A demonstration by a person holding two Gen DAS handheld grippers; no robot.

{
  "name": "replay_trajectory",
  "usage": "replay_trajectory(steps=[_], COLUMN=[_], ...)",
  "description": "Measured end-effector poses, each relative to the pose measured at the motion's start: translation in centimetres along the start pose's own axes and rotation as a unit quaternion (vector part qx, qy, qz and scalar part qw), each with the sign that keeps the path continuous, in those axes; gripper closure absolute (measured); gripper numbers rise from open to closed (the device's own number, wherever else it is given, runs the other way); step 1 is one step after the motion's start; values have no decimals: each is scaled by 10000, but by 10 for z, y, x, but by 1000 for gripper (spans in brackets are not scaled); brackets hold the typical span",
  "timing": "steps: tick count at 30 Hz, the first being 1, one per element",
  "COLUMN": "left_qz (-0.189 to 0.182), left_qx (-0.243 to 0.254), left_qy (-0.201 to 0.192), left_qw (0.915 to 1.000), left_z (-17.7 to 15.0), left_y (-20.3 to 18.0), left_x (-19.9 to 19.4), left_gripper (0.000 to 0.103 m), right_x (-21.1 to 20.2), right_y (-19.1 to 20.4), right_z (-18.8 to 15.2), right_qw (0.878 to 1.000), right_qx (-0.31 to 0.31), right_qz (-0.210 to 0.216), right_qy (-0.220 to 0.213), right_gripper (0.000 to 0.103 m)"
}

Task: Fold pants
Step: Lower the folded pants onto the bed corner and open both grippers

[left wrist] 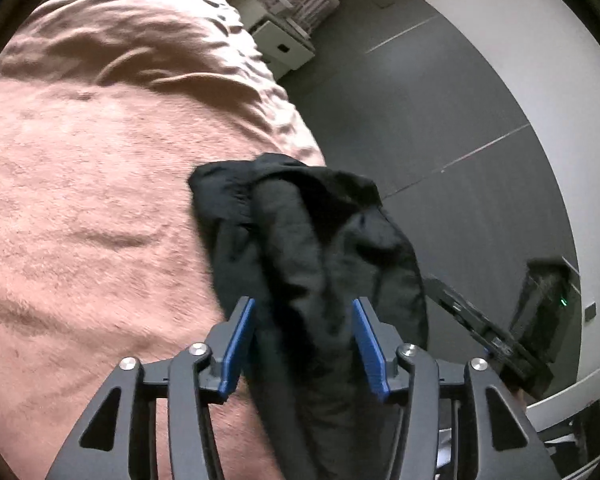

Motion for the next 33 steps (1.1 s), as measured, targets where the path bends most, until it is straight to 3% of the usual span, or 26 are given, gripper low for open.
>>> replay_trajectory(steps=[12,13,15,20,22,25,28,30,33], left_qz=[-148,-112,11,292,307,428,460,508,640], left_qx=[-429,-480,-481,-340,-312,-248,-86,74,306], left_qy=[38,63,2,-472,-410,-75,48,62,50], left_qw=[9990,9988,9988,9979,9982,9987,9989,9987,9975], left_z=[40,42,44,50,51,50,47,44,39], left_y=[16,16,19,30,33,33,28,23,19], left_x=[45,50,53,35,35,41,34,23,7], left_gripper=[51,54,95,96,96,87,75,57,52], right_x=[-67,-59,-57,-44,-51,-60,-81,-96,-118], right_y=[3,-3,-3,-10,-11,-22,-41,-56,-68], right_z=[-39,-35,-44,-63,-73,-87,-105,-120,-135], right_qw=[9978,9975,9973,9985,9989,9990,9983,9970,9957], right_qx=[436,474,523,369,240,134,165,241,292], right_qz=[479,502,515,363,289,90,-202,-321,-400], right_qy=[-159,-134,-56,171,270,407,521,667,786], right_gripper=[67,67,68,74,74,74,74,74,74])
Point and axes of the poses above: each gripper's, at about its wrist camera, not at the fingertips, and x roughly the way its jaws point, y to its left, z to its top, the point moved 4 cm from there along x, roughly the way its jaws point, and after that the axes turned 11 degrees about -y, right-handed, at the moved point
